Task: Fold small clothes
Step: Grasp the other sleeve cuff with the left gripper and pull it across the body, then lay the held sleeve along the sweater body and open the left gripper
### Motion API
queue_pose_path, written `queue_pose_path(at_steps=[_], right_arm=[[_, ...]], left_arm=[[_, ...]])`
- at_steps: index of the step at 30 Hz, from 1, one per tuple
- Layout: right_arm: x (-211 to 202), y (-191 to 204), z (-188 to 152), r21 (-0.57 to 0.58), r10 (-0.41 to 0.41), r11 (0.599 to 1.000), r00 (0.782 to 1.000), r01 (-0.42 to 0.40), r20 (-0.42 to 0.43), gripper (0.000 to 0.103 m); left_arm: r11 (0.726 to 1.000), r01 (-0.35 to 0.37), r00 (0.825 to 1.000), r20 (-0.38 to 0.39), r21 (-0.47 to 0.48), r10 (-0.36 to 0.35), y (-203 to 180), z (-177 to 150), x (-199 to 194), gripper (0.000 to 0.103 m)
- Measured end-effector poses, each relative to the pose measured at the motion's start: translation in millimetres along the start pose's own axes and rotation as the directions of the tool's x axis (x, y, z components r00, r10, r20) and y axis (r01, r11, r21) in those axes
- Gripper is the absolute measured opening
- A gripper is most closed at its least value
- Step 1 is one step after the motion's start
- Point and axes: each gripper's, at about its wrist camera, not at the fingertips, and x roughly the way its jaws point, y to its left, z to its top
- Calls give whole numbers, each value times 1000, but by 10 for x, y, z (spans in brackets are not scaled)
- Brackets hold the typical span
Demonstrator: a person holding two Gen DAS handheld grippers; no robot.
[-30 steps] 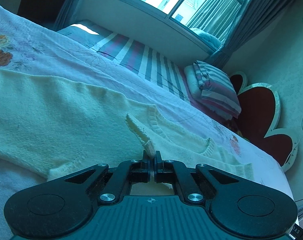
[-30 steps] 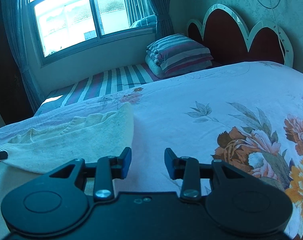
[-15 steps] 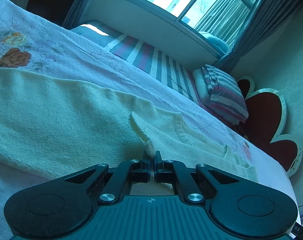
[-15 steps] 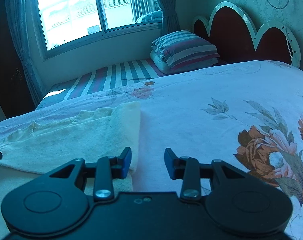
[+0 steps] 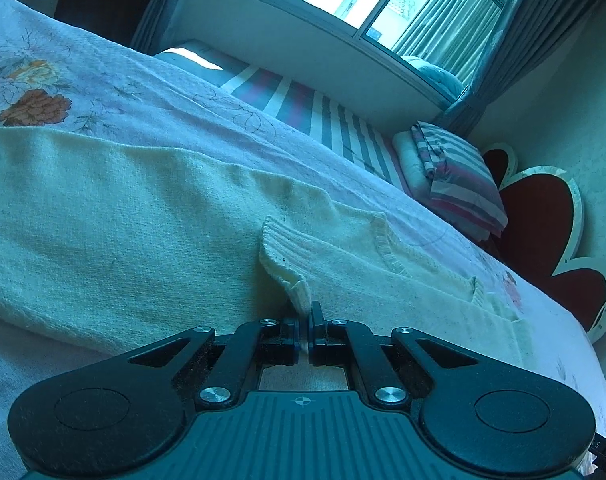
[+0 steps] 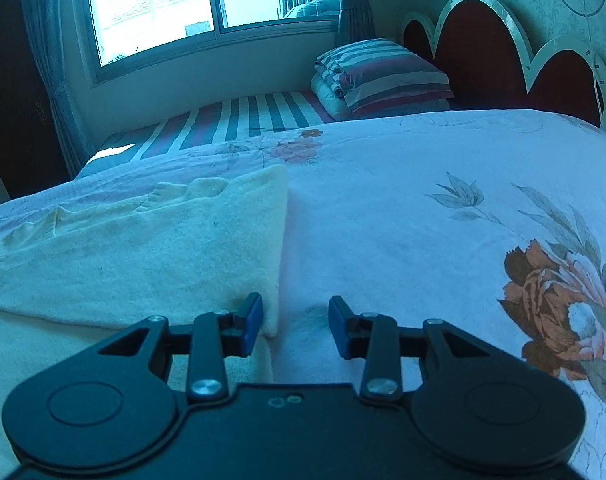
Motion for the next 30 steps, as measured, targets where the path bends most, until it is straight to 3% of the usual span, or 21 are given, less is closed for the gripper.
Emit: queue_pose_path(at_steps=[11,15,19,23,26,27,30], right_arm=[[200,-59,357,-36,-2,999,998,4,57,38],[277,-108,473,-41,-3,999,997,6,83,38],[371,-110,595,-39,19,999,994,-15,105,37],[533,-16,657,-77,54,996,994,-47,97,30],[747,43,636,-105,24,994,999,-20,39,28],[852,45,607,-110,3,994,1000,-5,-14,28],[695,11,587,-91,17,996,1000,-17,8,28]], left_arm=[[997,-68,996,61,-20,69,74,3,-233,3],[995,-92,985,147,-27,95,89,113,-328,3],[998,-60,974,218,-9,60,-56,248,-311,3],[1000,-5,990,142,24,1,-185,283,-42,3],[999,-42,998,40,27,41,-165,184,232,2],[999,-39,998,58,25,37,-126,119,249,2],[999,-32,995,97,-28,34,-71,103,34,3]])
